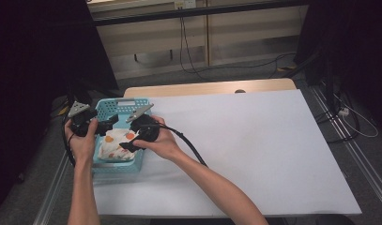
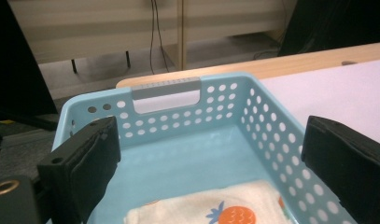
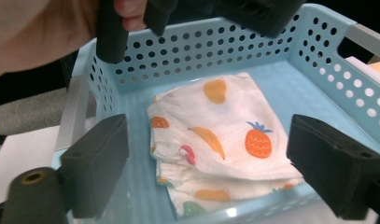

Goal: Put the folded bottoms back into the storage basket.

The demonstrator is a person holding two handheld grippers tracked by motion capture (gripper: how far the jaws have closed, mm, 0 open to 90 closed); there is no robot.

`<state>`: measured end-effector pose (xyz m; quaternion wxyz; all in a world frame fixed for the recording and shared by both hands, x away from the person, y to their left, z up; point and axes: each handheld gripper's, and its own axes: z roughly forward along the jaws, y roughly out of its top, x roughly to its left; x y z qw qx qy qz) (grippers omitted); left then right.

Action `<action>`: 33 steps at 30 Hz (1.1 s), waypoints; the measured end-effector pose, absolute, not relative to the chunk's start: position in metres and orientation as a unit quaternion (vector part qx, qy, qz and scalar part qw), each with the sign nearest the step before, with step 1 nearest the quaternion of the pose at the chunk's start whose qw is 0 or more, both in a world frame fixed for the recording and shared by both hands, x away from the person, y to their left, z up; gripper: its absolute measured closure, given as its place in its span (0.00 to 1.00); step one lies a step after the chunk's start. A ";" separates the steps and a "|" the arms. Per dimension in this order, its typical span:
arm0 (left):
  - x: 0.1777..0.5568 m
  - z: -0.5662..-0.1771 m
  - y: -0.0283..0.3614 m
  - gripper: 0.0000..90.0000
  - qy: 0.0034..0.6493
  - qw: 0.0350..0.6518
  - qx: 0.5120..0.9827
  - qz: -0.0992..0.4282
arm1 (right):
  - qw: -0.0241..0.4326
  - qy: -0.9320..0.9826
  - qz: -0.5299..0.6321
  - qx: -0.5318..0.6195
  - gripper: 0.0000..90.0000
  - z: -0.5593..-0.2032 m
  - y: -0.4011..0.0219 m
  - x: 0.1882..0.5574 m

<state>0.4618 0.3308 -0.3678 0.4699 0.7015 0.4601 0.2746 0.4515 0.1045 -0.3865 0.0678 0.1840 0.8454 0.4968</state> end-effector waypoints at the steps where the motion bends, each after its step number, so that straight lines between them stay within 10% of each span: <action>1: 0.461 -0.368 0.331 0.06 0.463 0.476 0.697 0.272 | 0.069 0.845 0.497 0.184 0.12 -0.386 0.102 0.451; 33: 0.397 -0.362 0.324 0.07 0.435 0.459 0.710 0.310 | 0.128 0.820 0.510 0.223 0.09 -0.390 0.049 0.425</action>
